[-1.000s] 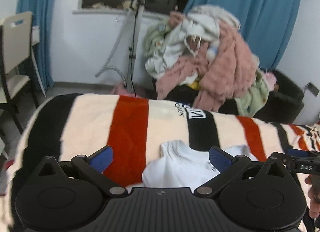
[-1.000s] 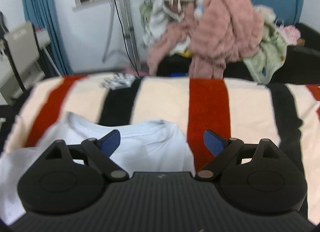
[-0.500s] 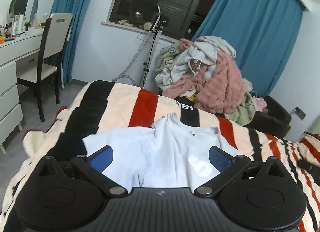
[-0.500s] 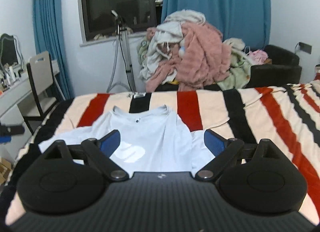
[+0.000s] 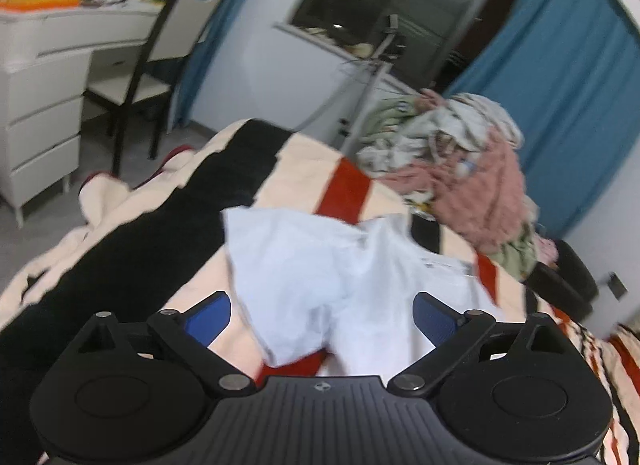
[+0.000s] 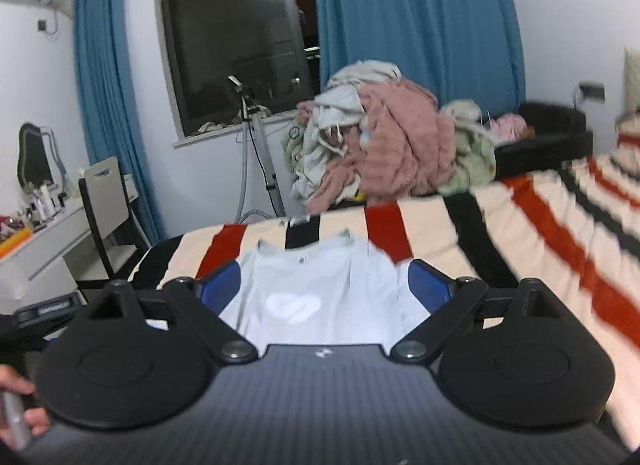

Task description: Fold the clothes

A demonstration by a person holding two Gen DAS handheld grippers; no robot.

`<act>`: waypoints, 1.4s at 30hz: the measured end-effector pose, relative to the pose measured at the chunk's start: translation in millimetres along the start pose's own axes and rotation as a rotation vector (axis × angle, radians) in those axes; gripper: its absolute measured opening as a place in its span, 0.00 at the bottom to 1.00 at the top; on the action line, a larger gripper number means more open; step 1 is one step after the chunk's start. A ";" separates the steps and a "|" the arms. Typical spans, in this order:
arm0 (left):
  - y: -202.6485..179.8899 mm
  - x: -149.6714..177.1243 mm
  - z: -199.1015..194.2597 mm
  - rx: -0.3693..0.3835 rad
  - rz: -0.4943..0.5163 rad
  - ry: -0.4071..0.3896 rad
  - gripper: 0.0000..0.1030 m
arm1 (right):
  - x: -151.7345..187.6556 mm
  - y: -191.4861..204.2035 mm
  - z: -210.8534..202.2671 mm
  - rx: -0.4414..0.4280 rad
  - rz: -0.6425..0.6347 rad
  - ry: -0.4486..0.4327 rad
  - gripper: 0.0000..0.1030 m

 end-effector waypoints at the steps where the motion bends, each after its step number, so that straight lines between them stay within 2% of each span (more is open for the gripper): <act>1: 6.2 1.4 11.2 -0.015 -0.007 -0.005 0.93 | 13.5 -4.5 3.7 -0.007 0.004 -0.003 0.89; 6: 35.7 3.7 66.0 -0.079 -0.043 -0.041 0.83 | 66.5 -30.7 47.4 -0.002 -0.027 0.032 0.89; 11: 39.1 -6.3 123.5 -0.157 0.014 -0.069 0.69 | 81.4 -43.2 84.5 -0.011 -0.002 0.077 0.89; 13: 35.2 -11.1 148.1 -0.206 0.070 -0.061 0.54 | 84.0 -45.7 97.0 -0.018 0.006 0.089 0.89; 14: 32.6 -13.5 160.3 -0.232 0.104 -0.056 0.50 | 85.3 -47.0 103.3 -0.021 0.010 0.096 0.89; 16: 22.3 -21.5 178.2 -0.269 0.211 -0.057 0.15 | 87.8 -49.3 115.2 -0.029 0.017 0.109 0.89; 17: 18.3 -27.1 184.4 -0.274 0.249 -0.063 0.11 | 88.6 -49.5 119.0 -0.034 0.021 0.117 0.89; 19: 15.2 -44.6 189.0 -0.280 0.250 -0.081 0.07 | 90.5 -51.2 125.7 -0.035 0.025 0.127 0.89; 22: 3.0 -82.4 195.7 -0.331 0.299 -0.160 0.06 | 93.7 -55.1 135.8 -0.011 0.018 0.138 0.89; 25: -7.9 -125.8 211.9 -0.461 0.308 -0.218 0.06 | 95.4 -58.5 147.1 0.029 0.005 0.134 0.89; 28: -9.6 -149.1 242.2 -0.588 0.304 -0.199 0.06 | 96.2 -60.8 158.7 0.067 -0.005 0.129 0.89; 30: -6.4 -145.7 264.5 -0.626 0.327 -0.146 0.09 | 97.0 -62.7 164.0 0.071 -0.007 0.135 0.89; 32: -4.8 -138.4 272.6 -0.609 0.307 -0.105 0.17 | 98.3 -63.2 167.0 0.072 -0.012 0.140 0.89; 33: -5.8 -134.1 269.3 -0.597 0.291 -0.104 0.25 | 98.9 -63.3 167.3 0.071 -0.017 0.138 0.89; 34: -6.8 -129.8 265.9 -0.585 0.275 -0.102 0.39 | 99.3 -63.1 167.4 0.070 -0.021 0.136 0.89; 35: -8.3 -125.7 261.8 -0.573 0.257 -0.101 0.44 | 99.4 -62.4 167.2 0.069 -0.024 0.133 0.89; 39: -21.8 -104.1 213.6 -0.496 0.187 -0.089 0.69 | 97.9 -55.1 165.4 0.052 -0.039 0.116 0.89; 42: -31.8 -72.2 156.2 -0.442 0.168 -0.026 0.71 | 97.9 -48.2 160.0 0.035 -0.052 0.099 0.89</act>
Point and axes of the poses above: each gripper's, at about its wrist camera, not at the fingertips, and z roughly the way its jaws point, y to its left, x to its underside, the point moved 1 cm from there along z, roughly the way its jaws point
